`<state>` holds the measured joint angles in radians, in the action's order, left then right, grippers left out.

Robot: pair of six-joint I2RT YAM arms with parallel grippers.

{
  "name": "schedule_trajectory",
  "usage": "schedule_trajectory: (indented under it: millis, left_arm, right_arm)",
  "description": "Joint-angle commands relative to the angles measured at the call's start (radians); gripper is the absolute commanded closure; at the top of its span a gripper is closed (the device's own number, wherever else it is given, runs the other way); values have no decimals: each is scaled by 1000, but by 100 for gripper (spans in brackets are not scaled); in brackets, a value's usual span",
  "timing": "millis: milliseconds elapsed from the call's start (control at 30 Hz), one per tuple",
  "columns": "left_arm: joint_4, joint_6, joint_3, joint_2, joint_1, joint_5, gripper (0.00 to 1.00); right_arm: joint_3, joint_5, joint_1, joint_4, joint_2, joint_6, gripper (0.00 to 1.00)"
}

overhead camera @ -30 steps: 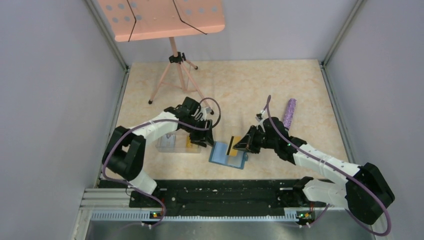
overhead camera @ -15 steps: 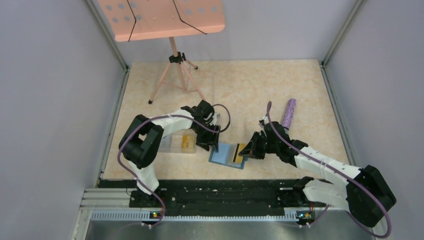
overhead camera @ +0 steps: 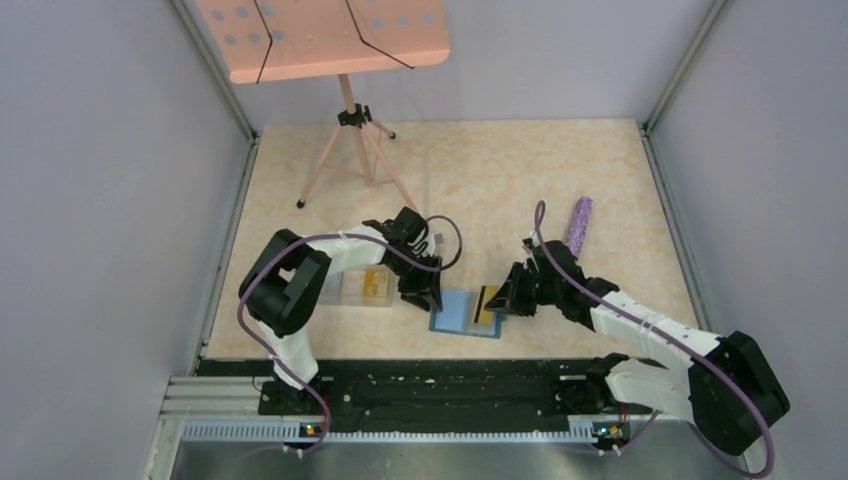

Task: Put the credit cards into the card holder
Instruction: Insert the credit card into the card holder.

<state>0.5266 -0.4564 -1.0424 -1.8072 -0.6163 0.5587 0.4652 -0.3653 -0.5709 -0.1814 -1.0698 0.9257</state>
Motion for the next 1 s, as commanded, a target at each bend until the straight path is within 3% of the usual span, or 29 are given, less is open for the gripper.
schedule_trajectory:
  millis: [0,267,500,667,967]
  left_arm:
    - [31,30,-1,53,-2,-55,59]
    - [36,51,21,33,-2,-35,83]
    - [52,71,12,13,-2,-24,94]
    - [63,87,7,4,-2,-17,100]
    - [62,94,5,-4,-2,-3,100]
  right_arm:
    - [-5,-30,12,75,-38,-55,100]
    - [17,-109,13,242,-200,-80,100]
    - [20,-125,12,329,-302,-70,100]
    - [15,-168,11,404,-358,-57,100]
    - [-32,-186,6,528,-387,36,100]
